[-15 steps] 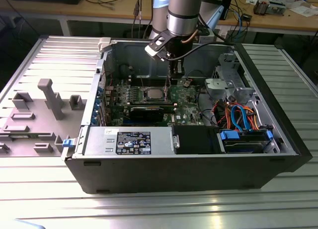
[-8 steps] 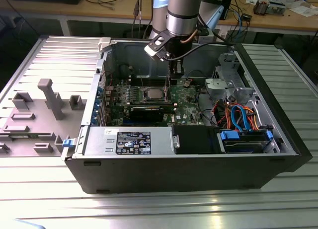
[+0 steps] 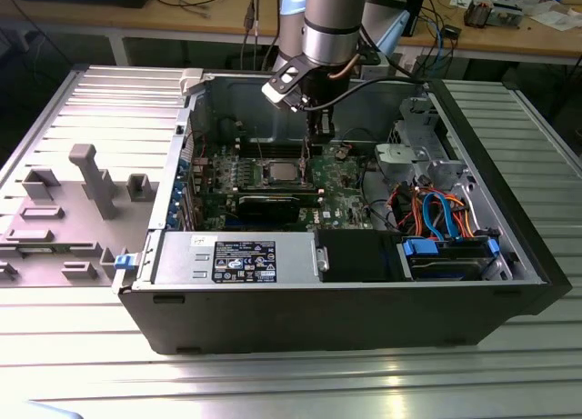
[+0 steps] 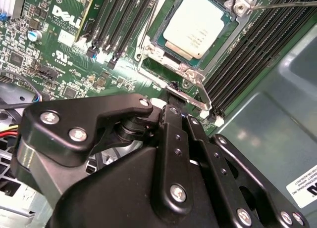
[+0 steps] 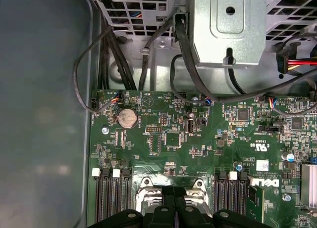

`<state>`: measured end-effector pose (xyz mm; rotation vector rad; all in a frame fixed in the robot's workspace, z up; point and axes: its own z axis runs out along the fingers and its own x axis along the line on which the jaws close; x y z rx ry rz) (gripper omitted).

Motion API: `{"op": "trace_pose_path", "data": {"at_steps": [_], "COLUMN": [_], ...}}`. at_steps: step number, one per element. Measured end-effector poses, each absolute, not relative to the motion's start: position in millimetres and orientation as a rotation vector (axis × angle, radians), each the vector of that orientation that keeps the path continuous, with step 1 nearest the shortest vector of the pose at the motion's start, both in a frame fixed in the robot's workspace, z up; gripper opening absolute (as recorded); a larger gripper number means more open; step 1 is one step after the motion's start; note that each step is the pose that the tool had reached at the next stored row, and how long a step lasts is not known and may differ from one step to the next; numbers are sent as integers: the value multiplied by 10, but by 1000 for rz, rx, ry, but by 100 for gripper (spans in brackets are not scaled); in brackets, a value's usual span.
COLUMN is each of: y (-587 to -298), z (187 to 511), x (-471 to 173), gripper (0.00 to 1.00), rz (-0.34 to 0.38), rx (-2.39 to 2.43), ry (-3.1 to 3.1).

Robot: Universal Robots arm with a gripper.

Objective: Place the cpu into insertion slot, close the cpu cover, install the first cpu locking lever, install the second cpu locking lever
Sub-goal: 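Close the cpu cover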

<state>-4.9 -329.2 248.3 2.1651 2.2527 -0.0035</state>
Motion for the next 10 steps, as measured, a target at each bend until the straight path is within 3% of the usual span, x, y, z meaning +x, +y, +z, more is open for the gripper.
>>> {"op": "trace_pose_path", "data": {"at_steps": [10], "y": [-3292], "z": [2483], "x": [-80], "gripper": [11], "rz": [-4], "rx": [2165], "ry": [2253]}}
